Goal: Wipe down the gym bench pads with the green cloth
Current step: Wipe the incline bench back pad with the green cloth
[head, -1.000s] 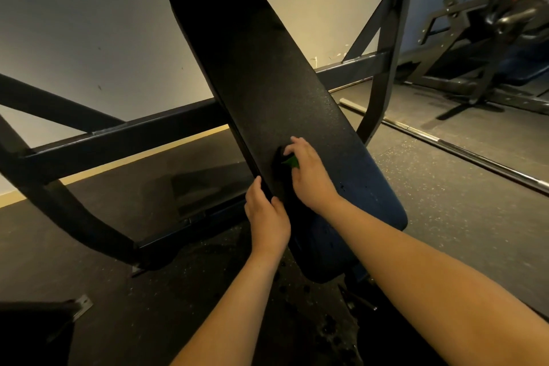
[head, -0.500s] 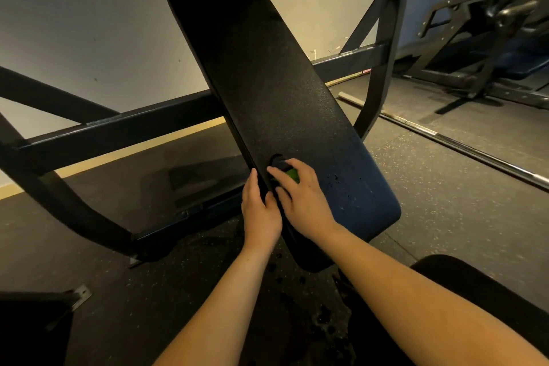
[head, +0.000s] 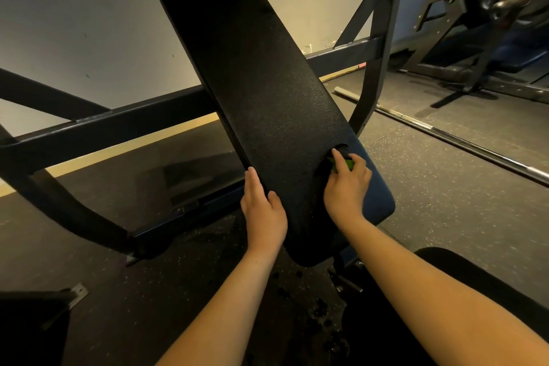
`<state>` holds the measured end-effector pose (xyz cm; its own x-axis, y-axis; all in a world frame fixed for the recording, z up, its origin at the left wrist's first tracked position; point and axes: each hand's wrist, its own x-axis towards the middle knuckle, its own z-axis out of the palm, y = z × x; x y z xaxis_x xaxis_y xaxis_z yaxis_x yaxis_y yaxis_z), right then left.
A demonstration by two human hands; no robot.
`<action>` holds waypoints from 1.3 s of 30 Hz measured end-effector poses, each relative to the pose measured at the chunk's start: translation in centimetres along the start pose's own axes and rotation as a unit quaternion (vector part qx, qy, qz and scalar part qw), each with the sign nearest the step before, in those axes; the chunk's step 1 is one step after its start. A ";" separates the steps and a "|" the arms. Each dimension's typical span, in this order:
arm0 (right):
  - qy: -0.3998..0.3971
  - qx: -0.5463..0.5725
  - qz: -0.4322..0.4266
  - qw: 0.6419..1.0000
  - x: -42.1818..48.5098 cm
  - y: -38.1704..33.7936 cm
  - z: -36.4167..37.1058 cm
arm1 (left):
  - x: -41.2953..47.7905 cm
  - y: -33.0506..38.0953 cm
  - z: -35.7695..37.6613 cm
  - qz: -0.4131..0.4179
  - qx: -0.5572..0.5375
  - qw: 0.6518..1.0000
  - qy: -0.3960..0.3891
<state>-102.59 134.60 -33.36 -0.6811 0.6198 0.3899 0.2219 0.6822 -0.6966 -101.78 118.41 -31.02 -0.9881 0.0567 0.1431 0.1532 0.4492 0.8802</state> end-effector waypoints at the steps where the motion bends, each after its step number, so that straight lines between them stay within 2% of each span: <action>1: -0.006 0.011 -0.023 1.000 -0.5 -0.8 0.2 | 0.0 0.1 0.1 -0.002 0.000 1.000 0.003; 5: -0.074 0.011 -0.212 0.974 -2.3 -2.4 0.7 | 0.2 0.5 0.5 -0.016 -0.008 0.999 0.030; 8: -0.101 -0.030 -0.255 0.961 -1.6 -1.1 0.2 | -0.1 0.3 1.7 0.030 0.053 0.998 0.030; 11: -0.110 -0.060 -0.216 0.968 0.2 0.9 -0.9 | -0.6 -0.2 3.1 0.067 0.153 0.986 0.004; 14: -0.078 -0.068 -0.160 0.982 2.1 3.4 -2.3 | -0.6 -0.4 3.9 0.076 0.215 0.973 -0.018; 17: -0.033 -0.024 -0.069 0.997 3.5 6.4 -3.0 | -0.4 -0.5 4.1 0.081 0.230 0.970 -0.015; 20: -0.017 0.051 0.044 0.998 3.7 7.1 -3.1 | -0.4 -0.6 4.4 0.084 0.248 0.965 -0.010; 22: -0.013 0.066 0.070 0.995 3.3 6.1 -2.9 | -0.5 -0.8 4.6 0.089 0.259 0.962 -0.005; 24: -0.015 0.054 0.050 0.997 2.4 4.5 -2.7 | -0.5 -0.8 4.7 0.087 0.264 0.961 -0.001; 27: -0.029 0.043 -0.045 0.998 0.6 1.9 -1.8 | -0.4 -0.9 4.9 0.086 0.274 0.958 0.007; 31: -0.114 0.060 -0.192 0.973 -0.2 0.4 -1.3 | -0.4 -0.9 5.0 0.089 0.286 0.954 0.013; 34: -0.138 0.009 -0.246 0.959 1.0 1.7 -1.6 | -0.5 -1.0 5.0 0.093 0.290 0.952 0.008; 36: -0.121 -0.014 -0.221 0.968 2.4 3.0 -1.9 | -0.4 -1.0 4.9 0.093 0.290 0.953 0.003; 39: -0.070 0.022 -0.091 0.993 4.3 3.4 -2.1 | -0.5 -0.8 4.9 0.092 0.293 0.952 -0.002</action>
<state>-103.29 140.36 -32.76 -0.7978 0.4262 0.4264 0.0580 0.7582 -0.6494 -101.43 122.40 -33.98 -0.9455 0.1855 0.2675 0.2906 0.8513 0.4368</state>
